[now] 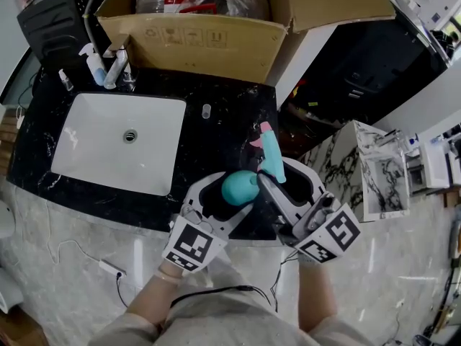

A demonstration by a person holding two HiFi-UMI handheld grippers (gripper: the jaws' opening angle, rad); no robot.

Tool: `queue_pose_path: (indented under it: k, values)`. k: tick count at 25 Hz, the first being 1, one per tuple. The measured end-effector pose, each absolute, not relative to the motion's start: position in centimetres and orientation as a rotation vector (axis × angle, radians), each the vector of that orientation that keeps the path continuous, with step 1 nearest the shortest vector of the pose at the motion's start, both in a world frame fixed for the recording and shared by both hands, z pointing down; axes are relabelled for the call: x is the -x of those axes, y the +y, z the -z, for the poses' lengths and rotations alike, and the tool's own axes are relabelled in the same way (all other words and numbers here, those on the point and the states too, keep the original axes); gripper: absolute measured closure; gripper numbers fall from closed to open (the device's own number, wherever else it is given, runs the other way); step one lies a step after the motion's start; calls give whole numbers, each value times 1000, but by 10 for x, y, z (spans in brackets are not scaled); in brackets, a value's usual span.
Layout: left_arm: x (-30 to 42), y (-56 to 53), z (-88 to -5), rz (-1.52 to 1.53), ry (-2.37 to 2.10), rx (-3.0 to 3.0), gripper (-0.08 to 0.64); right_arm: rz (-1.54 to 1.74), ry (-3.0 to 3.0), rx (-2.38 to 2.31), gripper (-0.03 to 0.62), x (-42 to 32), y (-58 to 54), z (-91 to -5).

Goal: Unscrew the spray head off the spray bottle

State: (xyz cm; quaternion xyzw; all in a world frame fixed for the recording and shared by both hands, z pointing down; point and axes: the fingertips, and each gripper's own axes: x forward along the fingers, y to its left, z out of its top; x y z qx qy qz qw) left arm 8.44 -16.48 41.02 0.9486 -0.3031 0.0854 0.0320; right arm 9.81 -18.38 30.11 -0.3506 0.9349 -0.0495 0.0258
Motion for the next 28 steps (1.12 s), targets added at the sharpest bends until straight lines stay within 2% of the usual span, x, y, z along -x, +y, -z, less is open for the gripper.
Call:
queue_pose_path:
  k: [8,14,16,21,28]
  values:
    - [-77,-151,-397,-253,-916,-2948,265,106,2856,1092,453,-99,-183,-278]
    - [-59,-155,-386,-191,-1020,-2904,467,55,2839,1102,453,-98,-181,-261]
    - [-55,-156,-384,-192,-1054,-2905,511,41,2834,1105,453,-97,-181,-257]
    - [-41,-161,-378,-176,-1143,-2865,550,12,2818,1105,453,-95,-181,-245]
    - [-23,-165,-367,-135,-1197,-2838,555,-8,2791,1108,454,-97,-179,-232]
